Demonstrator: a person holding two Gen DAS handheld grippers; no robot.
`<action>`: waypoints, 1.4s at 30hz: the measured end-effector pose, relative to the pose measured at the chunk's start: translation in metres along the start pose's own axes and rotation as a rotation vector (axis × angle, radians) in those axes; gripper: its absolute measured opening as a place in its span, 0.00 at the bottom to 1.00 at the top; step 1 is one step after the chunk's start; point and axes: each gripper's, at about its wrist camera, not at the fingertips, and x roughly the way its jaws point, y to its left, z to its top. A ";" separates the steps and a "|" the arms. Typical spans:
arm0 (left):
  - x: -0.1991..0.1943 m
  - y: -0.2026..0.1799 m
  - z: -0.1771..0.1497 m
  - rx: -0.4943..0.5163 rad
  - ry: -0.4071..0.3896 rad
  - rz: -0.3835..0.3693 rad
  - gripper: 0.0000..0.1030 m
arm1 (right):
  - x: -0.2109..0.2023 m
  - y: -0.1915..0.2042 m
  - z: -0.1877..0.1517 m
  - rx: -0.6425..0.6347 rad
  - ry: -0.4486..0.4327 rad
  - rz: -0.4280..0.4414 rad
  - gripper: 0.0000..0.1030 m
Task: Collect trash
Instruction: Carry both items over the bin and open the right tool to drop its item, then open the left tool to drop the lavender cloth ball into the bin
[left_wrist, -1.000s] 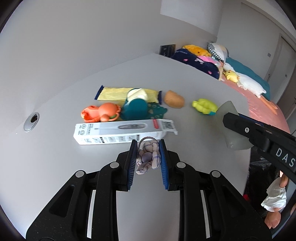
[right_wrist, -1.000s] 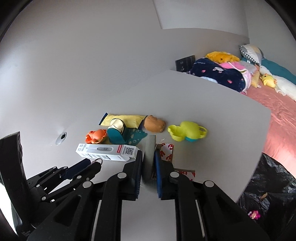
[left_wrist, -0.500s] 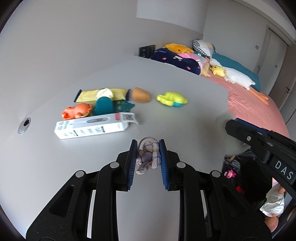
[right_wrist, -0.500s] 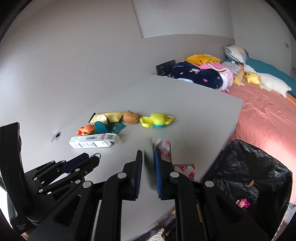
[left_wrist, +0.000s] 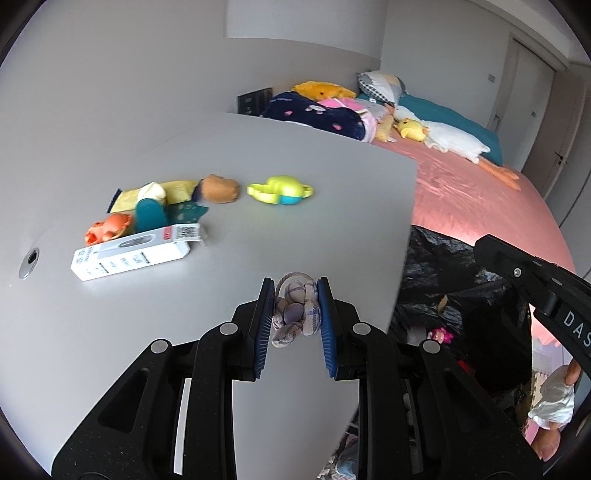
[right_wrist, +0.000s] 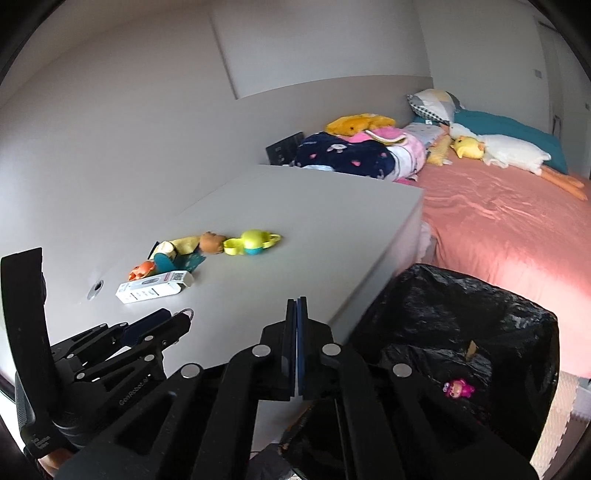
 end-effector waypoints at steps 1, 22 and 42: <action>0.001 -0.006 0.000 0.012 0.002 -0.009 0.23 | -0.002 -0.004 -0.001 0.006 -0.002 -0.008 0.01; 0.023 -0.130 -0.012 0.232 0.062 -0.187 0.23 | -0.041 -0.100 -0.022 0.142 -0.035 -0.162 0.01; 0.032 -0.161 -0.015 0.258 0.075 -0.268 0.95 | -0.077 -0.145 -0.030 0.234 -0.090 -0.300 0.01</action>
